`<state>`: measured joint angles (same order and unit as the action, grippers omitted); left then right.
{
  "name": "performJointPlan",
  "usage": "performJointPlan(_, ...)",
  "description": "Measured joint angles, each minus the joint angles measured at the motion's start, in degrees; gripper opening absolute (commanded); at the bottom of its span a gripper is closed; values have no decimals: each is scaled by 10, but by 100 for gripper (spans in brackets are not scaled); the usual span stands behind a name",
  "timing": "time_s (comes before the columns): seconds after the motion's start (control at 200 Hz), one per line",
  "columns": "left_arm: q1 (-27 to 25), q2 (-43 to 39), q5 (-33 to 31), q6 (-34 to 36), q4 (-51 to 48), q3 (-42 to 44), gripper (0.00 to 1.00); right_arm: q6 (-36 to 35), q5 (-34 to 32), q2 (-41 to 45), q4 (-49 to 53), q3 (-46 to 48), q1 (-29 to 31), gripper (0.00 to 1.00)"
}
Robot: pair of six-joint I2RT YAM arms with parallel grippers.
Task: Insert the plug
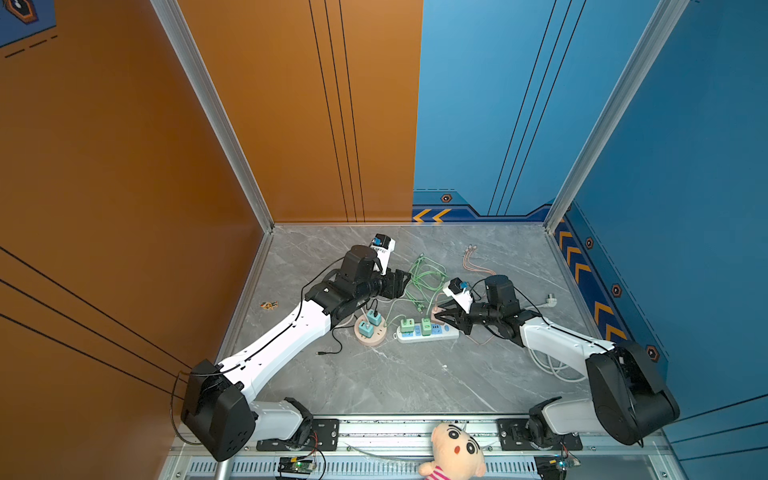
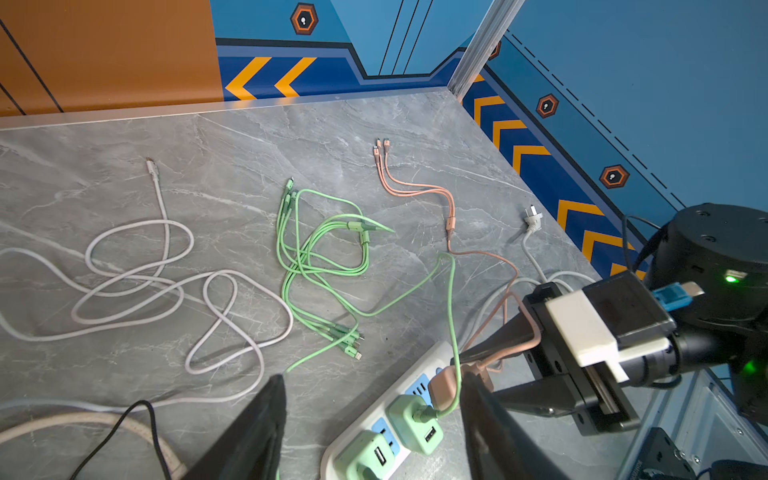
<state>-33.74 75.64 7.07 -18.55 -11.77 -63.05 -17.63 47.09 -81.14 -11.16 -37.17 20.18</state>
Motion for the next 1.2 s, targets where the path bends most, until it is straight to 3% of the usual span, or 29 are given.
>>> performJointPlan(0.225, 5, 1, 10, -4, -2, -3, 64, -3, 66, -49, -22, -21, -20, 0)
performJointPlan(0.461, 0, 38, 52, -7, -2, -29, 63, 50, 99, -55, -112, 2, -20, 0)
performJointPlan(0.666, -26, 82, 146, 7, -6, -56, 61, 58, 97, 40, -90, 14, -37, 0)
performJointPlan(0.901, -61, 83, 200, 30, -7, -57, 60, 62, 98, 146, -49, 14, -71, 0)
performJointPlan(1.031, -74, 82, 226, 41, 0, -56, 59, 133, 104, 149, -98, 19, -97, 0)
performJointPlan(1.201, -87, 63, 253, 46, 41, -30, 58, 307, 122, 124, -251, 24, -119, 0)
